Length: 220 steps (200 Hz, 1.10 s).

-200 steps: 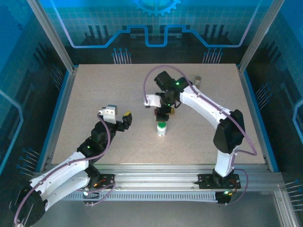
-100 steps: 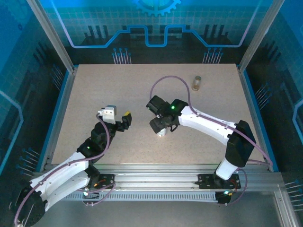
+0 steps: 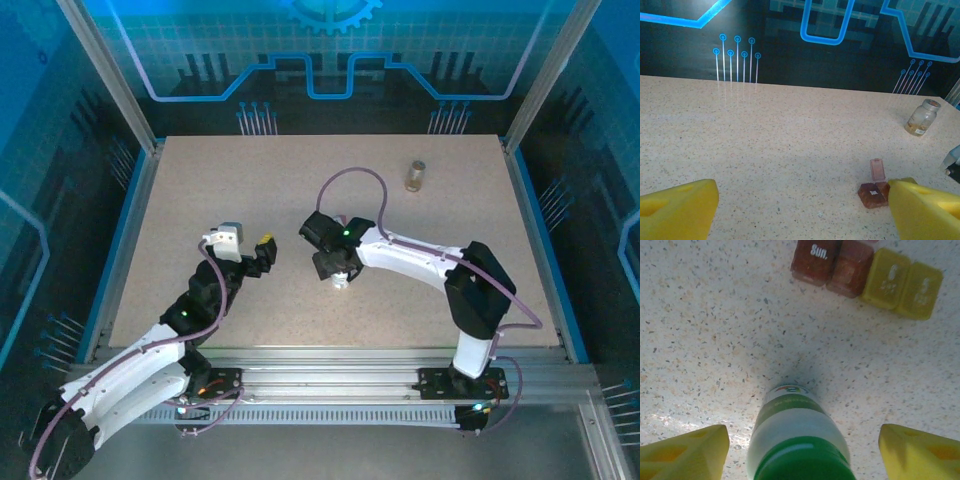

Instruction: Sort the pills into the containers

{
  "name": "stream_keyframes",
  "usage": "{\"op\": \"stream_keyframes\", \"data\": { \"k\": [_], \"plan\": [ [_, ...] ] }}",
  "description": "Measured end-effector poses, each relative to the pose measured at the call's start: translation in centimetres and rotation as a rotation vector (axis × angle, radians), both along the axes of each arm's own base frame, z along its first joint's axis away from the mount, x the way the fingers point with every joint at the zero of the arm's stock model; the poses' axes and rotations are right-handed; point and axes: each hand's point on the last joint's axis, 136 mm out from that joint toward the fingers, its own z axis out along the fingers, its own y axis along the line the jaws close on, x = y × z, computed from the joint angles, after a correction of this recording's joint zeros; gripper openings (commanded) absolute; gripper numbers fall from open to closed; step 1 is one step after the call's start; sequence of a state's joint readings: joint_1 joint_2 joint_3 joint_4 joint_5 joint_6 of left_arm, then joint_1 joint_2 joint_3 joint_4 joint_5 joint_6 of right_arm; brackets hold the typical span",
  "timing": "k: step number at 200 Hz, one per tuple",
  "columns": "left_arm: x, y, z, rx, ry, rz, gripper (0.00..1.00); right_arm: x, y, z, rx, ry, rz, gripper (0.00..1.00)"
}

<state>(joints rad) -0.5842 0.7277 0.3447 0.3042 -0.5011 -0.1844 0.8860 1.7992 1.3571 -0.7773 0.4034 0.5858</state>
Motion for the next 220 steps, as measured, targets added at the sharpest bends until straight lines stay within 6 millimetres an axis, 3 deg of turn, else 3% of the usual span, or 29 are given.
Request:
{"op": "stream_keyframes", "data": {
  "k": [49,88,117,137,160,193,220],
  "plan": [
    [-0.1,0.1,0.3,-0.005,-0.008,0.0,0.89,-0.9,-0.6,-2.7,0.015,0.08,-0.02,0.57],
    [0.0,0.0,0.1,-0.002,-0.004,0.0,0.89,-0.9,-0.5,-2.9,0.039,0.079,0.016,0.34],
    [0.2,-0.8,-0.1,-0.001,-0.005,-0.034,0.89,-1.9,-0.9,-2.4,0.057,0.089,0.113,0.32],
    [0.3,-2.7,-0.5,0.013,-0.01,-0.13,0.89,-2.0,-0.8,0.0,0.101,0.067,0.232,0.33],
    [-0.1,-6.1,-0.7,0.055,-0.041,-0.326,0.9,-1.5,-0.8,4.8,0.18,0.016,0.415,0.34],
    [-2.4,-11.6,-0.8,0.144,-0.16,-0.681,0.9,-0.3,-0.6,13.0,0.29,-0.133,0.719,0.34],
    [-4.2,-14.4,-1.1,0.197,-0.258,-0.887,0.91,-1.1,-1.1,16.4,0.325,-0.215,0.972,0.35]
  ]
}}
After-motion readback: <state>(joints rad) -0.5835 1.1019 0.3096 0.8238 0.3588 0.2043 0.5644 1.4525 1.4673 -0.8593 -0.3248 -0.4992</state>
